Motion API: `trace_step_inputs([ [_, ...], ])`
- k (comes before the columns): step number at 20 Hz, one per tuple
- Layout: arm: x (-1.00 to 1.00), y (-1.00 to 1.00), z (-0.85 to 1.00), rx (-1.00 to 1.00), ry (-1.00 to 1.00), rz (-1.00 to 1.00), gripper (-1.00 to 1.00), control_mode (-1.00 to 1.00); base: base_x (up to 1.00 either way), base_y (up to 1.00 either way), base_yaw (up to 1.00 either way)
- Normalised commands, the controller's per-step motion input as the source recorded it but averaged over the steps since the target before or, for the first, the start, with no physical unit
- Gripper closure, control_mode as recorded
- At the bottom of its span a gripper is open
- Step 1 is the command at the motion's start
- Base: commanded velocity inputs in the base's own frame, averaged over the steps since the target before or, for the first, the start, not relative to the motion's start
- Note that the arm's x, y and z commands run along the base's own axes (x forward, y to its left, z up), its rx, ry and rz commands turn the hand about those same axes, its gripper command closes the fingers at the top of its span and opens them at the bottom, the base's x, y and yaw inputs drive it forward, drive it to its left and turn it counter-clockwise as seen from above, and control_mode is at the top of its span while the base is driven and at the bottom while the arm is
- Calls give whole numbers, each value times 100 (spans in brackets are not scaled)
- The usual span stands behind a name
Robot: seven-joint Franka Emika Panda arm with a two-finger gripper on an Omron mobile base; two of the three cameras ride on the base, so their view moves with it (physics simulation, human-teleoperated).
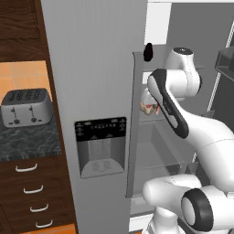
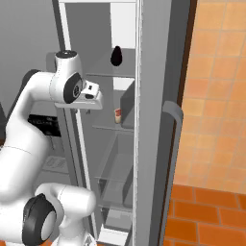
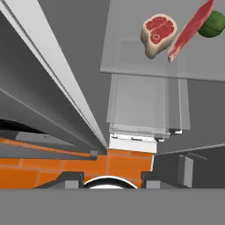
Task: Place one avocado and one steak in each tupperware on the nearby counter, to pack two identical lunches.
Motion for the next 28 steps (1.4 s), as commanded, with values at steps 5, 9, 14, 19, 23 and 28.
trace_step_inputs([
  [5, -6, -14, -19, 2, 4, -1, -100, -100, 0, 0, 0],
  [9, 0, -74, -35, 11, 15, -10, -100, -100, 0, 0, 0],
  [14, 0, -23, -37, 0, 8, -11, -100, -100, 0, 0, 0],
  [19, 9, -10, -41, 0, -11, 0, -100, -100, 0, 0, 0],
  [23, 15, -7, -7, 0, 0, 0, -100, -100, 0, 0, 0],
  [28, 39, -27, 0, 1, 0, 0, -100, -100, 0, 0, 0],
])
